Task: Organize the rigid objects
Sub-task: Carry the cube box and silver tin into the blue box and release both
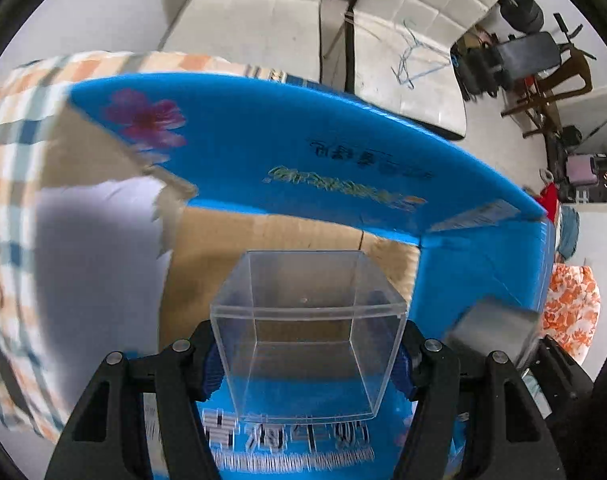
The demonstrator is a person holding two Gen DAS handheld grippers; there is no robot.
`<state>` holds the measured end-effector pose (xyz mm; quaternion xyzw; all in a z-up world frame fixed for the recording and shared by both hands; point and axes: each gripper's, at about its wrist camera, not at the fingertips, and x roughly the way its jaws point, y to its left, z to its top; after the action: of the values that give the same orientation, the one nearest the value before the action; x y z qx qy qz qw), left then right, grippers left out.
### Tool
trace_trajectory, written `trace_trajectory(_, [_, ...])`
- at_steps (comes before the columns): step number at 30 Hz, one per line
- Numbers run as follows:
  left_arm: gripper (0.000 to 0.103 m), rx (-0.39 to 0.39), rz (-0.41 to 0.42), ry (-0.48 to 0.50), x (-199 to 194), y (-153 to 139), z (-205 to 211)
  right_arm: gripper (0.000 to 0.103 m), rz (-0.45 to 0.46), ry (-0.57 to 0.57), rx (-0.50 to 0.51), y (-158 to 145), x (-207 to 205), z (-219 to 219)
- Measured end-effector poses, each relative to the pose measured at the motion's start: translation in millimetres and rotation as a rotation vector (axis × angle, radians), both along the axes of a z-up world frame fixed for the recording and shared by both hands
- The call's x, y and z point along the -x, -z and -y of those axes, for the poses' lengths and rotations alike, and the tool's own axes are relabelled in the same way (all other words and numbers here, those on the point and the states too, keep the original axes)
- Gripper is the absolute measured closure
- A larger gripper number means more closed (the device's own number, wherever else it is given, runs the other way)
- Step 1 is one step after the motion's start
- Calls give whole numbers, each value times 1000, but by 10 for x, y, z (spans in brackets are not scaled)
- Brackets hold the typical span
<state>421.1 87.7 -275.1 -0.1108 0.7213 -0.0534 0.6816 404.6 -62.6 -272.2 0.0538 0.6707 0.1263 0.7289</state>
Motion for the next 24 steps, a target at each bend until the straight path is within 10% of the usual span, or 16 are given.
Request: trace_trajectory(24, [21, -8, -150, 123, -389, 467, 185, 27, -76, -62, 61, 692, -462, -229])
